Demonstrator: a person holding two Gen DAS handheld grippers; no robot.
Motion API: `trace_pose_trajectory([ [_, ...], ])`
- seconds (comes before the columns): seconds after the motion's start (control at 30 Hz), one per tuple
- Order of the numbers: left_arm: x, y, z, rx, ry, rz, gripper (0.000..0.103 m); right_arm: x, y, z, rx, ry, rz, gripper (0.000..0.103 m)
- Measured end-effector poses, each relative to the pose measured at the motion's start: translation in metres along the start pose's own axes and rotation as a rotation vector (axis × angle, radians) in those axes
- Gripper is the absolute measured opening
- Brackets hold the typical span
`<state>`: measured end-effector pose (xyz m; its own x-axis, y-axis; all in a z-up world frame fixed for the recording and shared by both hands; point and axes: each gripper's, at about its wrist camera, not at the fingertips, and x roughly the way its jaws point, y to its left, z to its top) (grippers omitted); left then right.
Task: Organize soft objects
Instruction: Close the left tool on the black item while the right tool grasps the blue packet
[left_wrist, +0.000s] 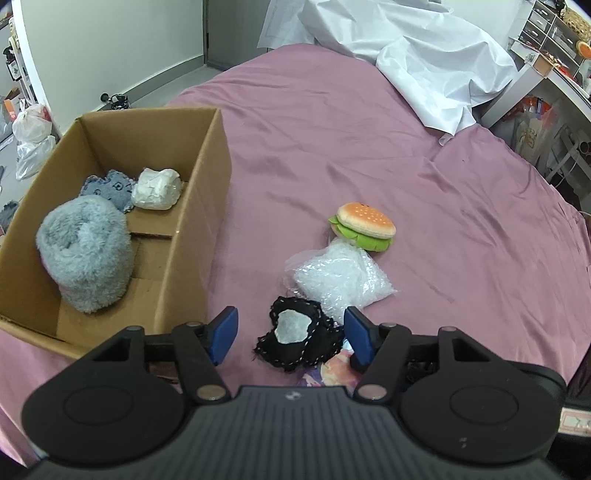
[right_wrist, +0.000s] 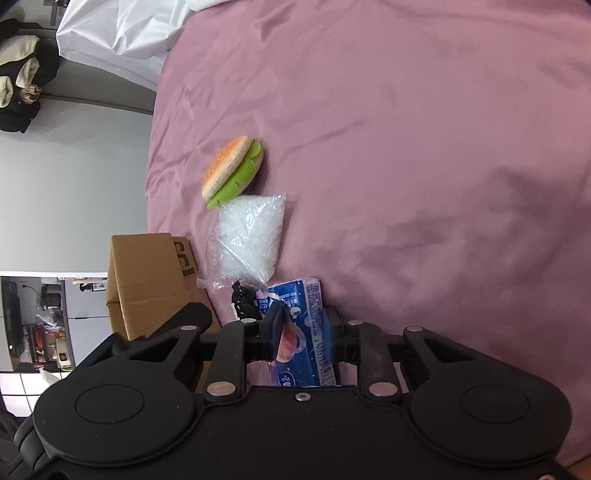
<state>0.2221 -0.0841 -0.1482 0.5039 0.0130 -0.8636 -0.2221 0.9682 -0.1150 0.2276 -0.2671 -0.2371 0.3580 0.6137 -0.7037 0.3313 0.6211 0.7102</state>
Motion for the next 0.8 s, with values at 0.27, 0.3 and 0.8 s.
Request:
trace_pose_trajectory([
  [0.27,0.002,-0.012,-0.004,0.023,-0.01,-0.001,0.062,-0.016,-0.004,0.006,0.023,-0.081,-0.037,0.022],
  [0.3,0.002,-0.014,-0.005,0.029,-0.015,0.002,0.062,-0.018,-0.004,0.006,0.028,-0.095,-0.043,0.022],
  [0.8,0.049,-0.018,-0.018,0.038,0.054,0.053,0.06,-0.031,-0.007,0.014,0.036,-0.177,-0.086,0.024],
])
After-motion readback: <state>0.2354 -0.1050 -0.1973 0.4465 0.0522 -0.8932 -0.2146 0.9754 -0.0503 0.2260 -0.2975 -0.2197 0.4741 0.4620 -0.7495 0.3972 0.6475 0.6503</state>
